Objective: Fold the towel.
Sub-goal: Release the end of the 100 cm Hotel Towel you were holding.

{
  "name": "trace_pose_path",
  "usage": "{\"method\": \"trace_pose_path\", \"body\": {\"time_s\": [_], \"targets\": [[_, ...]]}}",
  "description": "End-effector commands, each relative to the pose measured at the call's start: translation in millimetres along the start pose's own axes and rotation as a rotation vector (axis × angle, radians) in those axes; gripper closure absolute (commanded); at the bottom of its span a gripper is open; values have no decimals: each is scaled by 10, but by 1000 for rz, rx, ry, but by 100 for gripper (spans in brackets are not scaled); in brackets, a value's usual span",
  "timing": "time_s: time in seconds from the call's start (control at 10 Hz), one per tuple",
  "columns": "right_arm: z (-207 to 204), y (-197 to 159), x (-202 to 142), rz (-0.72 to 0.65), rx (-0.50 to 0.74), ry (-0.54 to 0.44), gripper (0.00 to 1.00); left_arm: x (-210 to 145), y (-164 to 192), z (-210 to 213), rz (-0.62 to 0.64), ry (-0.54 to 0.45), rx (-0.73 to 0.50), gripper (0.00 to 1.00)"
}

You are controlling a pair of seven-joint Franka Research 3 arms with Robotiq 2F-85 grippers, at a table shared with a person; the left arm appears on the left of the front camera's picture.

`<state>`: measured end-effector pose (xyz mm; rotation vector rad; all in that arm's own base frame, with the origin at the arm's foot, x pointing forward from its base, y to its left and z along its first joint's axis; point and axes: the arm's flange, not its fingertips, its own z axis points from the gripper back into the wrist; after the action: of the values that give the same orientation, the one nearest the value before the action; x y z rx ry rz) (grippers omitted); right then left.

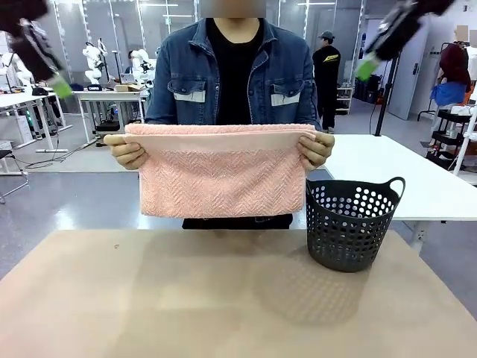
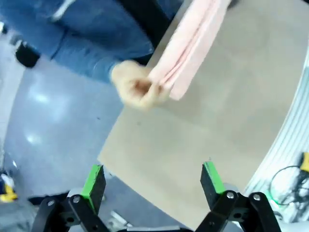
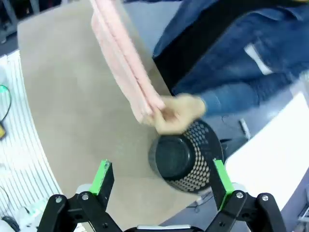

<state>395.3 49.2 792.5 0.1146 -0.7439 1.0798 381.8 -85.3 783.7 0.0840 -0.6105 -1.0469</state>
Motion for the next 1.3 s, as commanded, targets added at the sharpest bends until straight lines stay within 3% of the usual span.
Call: {"method": "trace_pose_path", "body": {"time_s": [0.0, 0.2, 0.4, 1.2], "targets": [[173, -39, -405, -148, -72, -66, 0, -532, 68, 161, 224, -46, 39, 0], [492, -165, -870, -295, -143, -82, 0, -1166, 192, 402, 420, -84, 82, 0], [714, -210, -1137, -392, -230, -72, 0, -1429, 200, 552, 507, -107, 125, 0], [836, -307, -1252, -382, -212, -86, 0, -1563, 271, 672, 509, -91, 112, 0]]}}
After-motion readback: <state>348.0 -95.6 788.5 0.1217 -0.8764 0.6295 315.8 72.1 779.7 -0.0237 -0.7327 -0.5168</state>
